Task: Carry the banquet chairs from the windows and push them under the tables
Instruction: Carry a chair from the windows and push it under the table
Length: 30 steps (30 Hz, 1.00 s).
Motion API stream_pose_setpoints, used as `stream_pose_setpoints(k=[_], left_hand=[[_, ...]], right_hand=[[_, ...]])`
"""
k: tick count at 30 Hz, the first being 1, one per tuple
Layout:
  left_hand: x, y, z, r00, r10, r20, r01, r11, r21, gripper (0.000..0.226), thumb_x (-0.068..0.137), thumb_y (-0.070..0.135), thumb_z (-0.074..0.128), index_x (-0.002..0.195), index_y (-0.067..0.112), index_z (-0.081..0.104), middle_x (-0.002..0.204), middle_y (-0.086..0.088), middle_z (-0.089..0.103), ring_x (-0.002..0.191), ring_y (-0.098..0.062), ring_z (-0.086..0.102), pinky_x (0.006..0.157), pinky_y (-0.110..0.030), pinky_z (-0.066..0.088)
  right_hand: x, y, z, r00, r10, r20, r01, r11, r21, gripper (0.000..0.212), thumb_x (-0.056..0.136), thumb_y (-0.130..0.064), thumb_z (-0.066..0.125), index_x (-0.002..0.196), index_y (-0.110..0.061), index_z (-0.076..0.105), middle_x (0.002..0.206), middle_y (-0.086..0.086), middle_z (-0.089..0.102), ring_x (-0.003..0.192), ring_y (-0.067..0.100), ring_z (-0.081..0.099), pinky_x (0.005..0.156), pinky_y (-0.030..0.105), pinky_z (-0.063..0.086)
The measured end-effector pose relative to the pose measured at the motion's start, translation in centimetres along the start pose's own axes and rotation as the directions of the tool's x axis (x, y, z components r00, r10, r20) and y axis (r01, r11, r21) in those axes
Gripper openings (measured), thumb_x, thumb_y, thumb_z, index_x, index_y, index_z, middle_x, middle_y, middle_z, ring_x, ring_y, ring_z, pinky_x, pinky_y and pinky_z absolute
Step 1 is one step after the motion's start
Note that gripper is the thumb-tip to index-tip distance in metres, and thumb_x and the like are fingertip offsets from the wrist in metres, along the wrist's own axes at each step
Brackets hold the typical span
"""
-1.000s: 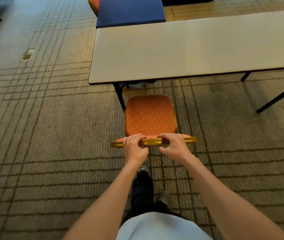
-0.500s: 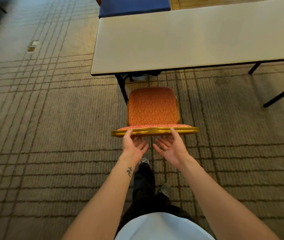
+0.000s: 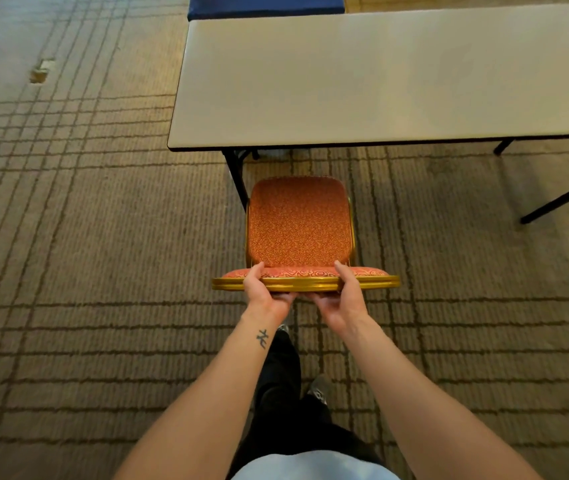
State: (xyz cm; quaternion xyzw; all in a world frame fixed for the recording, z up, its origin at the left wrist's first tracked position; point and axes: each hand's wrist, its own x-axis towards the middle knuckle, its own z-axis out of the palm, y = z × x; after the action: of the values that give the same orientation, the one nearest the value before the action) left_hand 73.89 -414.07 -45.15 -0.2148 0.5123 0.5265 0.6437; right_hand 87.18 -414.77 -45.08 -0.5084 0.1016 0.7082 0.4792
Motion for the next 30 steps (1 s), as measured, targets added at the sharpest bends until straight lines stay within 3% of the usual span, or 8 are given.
stream_pose_setpoints(k=[4, 8, 12, 19, 25, 30], left_hand=[[1.3, 0.1, 1.4, 0.999, 0.03, -0.012, -0.03, 1.0, 0.007, 0.03, 0.093, 0.025, 0.055, 0.115, 0.004, 0.059, 0.117, -0.025, 0.065, 0.108, -0.044, 0.065, 0.1, -0.061, 0.051], [2.1, 1.3, 3.0, 0.999, 0.046, -0.024, -0.046, 0.999, 0.009, 0.026, 0.09, 0.018, 0.052, 0.109, 0.003, 0.06, 0.117, -0.026, 0.065, 0.109, -0.044, 0.064, 0.093, -0.058, 0.055], [3.8, 3.2, 6.0, 0.999, 0.045, -0.02, -0.044, 0.999, 0.011, 0.018, 0.09, 0.016, 0.05, 0.097, 0.004, 0.06, 0.103, -0.022, 0.065, 0.096, -0.04, 0.065, 0.089, -0.055, 0.055], [8.1, 6.6, 11.3, 0.998, 0.056, 0.014, -0.057, 0.997, 0.046, 0.024, 0.089, 0.019, 0.049, 0.108, 0.005, 0.056, 0.115, -0.023, 0.06, 0.109, -0.043, 0.06, 0.106, -0.061, 0.047], [11.2, 9.5, 15.7, 0.995, 0.098, 0.004, -0.098, 0.993, 0.058, 0.02, 0.09, 0.021, 0.049, 0.103, 0.007, 0.055, 0.113, -0.022, 0.06, 0.1, -0.04, 0.062, 0.095, -0.057, 0.053], [13.6, 11.5, 19.8, 0.996, 0.087, 0.014, -0.088, 0.995, 0.043, 0.018, 0.093, 0.022, 0.048, 0.101, 0.008, 0.056, 0.115, -0.024, 0.062, 0.107, -0.043, 0.062, 0.104, -0.063, 0.047]], right_hand=[[1.1, -0.8, 0.8, 0.999, 0.019, -0.039, -0.019, 1.0, 0.007, 0.051, 0.088, -0.009, 0.066, 0.136, 0.003, 0.051, 0.129, 0.025, 0.065, 0.12, 0.04, 0.064, 0.102, 0.051, 0.054], [2.7, -1.6, 2.4, 0.999, 0.028, -0.038, -0.028, 1.0, 0.001, 0.05, 0.087, -0.008, 0.063, 0.134, 0.004, 0.051, 0.132, 0.027, 0.063, 0.12, 0.039, 0.064, 0.102, 0.05, 0.054], [5.3, -2.9, 4.9, 0.999, 0.008, -0.034, -0.008, 1.0, -0.013, 0.05, 0.087, -0.01, 0.064, 0.133, 0.004, 0.053, 0.132, 0.028, 0.063, 0.119, 0.04, 0.065, 0.101, 0.053, 0.054], [9.5, -5.9, 10.1, 1.0, -0.001, -0.012, 0.001, 1.0, 0.018, 0.051, 0.087, -0.012, 0.063, 0.134, 0.005, 0.051, 0.131, 0.028, 0.062, 0.12, 0.041, 0.064, 0.089, 0.05, 0.06], [12.8, -8.2, 14.7, 1.0, 0.006, 0.012, -0.006, 1.0, 0.024, 0.036, 0.089, -0.011, 0.061, 0.123, -0.001, 0.053, 0.114, 0.024, 0.063, 0.113, 0.038, 0.066, 0.083, 0.047, 0.062], [16.1, -10.8, 18.3, 1.0, 0.003, 0.007, -0.003, 1.0, 0.028, 0.026, 0.09, -0.009, 0.059, 0.115, -0.002, 0.053, 0.107, 0.021, 0.063, 0.103, 0.035, 0.066, 0.086, 0.049, 0.061]])
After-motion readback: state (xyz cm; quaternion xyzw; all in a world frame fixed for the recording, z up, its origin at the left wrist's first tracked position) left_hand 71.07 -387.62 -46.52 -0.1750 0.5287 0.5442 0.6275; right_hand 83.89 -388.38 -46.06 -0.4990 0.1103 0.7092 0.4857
